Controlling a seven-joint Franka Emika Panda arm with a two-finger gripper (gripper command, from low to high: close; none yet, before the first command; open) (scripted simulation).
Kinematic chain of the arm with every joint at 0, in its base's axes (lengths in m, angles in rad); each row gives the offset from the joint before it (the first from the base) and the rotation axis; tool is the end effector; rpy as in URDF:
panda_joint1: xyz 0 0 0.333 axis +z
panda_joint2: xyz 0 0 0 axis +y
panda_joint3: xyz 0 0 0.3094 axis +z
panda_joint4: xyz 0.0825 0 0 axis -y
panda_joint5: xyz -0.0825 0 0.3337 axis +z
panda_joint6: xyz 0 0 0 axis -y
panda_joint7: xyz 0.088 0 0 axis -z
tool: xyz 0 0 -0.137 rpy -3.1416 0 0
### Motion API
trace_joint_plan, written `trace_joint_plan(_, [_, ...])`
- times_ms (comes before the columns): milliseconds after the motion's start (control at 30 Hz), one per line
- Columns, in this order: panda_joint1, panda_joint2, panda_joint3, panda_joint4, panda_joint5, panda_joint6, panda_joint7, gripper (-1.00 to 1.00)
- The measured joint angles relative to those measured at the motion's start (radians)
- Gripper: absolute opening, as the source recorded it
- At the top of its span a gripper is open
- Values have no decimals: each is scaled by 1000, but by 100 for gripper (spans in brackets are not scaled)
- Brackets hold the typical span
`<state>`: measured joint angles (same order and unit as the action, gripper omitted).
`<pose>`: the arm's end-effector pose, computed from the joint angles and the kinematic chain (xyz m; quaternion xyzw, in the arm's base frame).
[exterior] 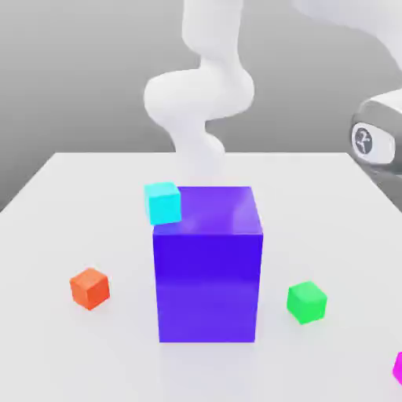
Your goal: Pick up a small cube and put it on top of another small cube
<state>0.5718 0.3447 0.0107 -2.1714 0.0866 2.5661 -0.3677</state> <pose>0.4503 0.2967 0.2417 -0.9046 -0.4248 -0.0220 0.0288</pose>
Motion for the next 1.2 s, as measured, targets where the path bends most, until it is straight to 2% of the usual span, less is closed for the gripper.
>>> trace_joint_plan(100, [38, 92, -2, 12, -77, 39, -33, 0])
trace_joint_plan(200, [45, 202, -3, 36, -95, 118, -37, 0])
trace_joint_plan(233, [46, 229, -4, 42, -96, 138, -37, -100])
trace_joint_plan(433, [46, 243, -4, 45, -96, 146, -38, -100])
trace_joint_plan(600, [44, 103, -3, 8, -96, 43, -39, -100])
trace_joint_plan(967, [25, -252, -52, -359, -154, 46, -60, -100])
trace_joint_plan(1200, [31, -464, -54, -616, -120, 97, -134, -100])
